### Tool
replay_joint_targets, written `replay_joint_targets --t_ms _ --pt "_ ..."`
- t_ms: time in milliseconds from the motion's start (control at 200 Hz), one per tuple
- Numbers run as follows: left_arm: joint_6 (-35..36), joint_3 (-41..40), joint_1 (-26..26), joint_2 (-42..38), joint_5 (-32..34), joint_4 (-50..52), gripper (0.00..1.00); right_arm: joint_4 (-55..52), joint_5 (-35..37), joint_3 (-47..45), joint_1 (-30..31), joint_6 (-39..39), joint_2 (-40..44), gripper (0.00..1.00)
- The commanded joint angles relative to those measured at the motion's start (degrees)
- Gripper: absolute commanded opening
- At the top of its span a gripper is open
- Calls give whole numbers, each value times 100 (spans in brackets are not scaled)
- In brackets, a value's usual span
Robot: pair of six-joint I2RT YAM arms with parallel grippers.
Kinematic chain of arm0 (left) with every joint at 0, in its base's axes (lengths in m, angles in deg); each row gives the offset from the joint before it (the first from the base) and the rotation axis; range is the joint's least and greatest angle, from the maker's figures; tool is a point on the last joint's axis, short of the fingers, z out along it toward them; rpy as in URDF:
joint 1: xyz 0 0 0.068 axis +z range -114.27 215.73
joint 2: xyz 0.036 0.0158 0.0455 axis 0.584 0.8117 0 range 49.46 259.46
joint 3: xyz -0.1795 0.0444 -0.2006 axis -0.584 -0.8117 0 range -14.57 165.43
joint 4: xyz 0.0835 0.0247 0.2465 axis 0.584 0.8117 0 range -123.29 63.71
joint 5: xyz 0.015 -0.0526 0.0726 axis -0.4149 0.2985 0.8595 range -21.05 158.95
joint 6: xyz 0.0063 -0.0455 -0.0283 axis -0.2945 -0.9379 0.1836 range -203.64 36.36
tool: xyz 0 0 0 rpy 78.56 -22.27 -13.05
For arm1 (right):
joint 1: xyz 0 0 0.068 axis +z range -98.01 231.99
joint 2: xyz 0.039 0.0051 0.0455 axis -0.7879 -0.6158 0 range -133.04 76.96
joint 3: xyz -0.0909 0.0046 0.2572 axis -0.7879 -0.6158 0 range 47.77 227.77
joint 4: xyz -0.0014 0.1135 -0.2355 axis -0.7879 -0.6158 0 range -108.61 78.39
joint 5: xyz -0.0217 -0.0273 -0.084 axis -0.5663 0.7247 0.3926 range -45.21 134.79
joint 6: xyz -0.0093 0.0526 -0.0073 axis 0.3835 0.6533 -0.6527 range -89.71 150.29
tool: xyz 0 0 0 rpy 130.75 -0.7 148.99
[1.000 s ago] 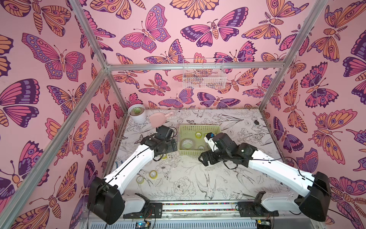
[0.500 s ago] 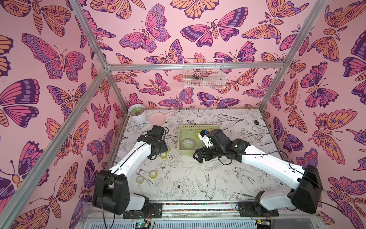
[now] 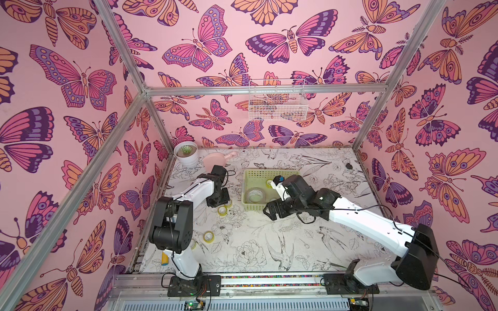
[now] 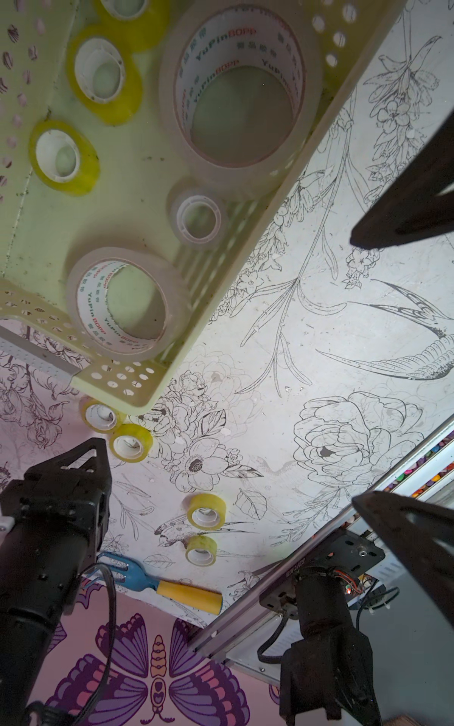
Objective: Put the transparent tape into the storage box
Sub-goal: Pick up the tape at the center of the board.
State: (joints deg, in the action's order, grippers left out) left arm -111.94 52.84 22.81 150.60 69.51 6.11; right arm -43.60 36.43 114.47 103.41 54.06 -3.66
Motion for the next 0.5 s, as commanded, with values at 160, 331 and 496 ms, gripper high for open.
replay_joint_targets --t_ms 160,331,496 --pt "332 242 36 398 -135 -54 35 -132 124 230 26 -9 -20 99" --pt "410 366 33 645 -213 -86 35 -141 129 265 26 14 -50 99" --pt "491 482 34 834 -223 -103 33 -159 137 259 26 31 -50 99"
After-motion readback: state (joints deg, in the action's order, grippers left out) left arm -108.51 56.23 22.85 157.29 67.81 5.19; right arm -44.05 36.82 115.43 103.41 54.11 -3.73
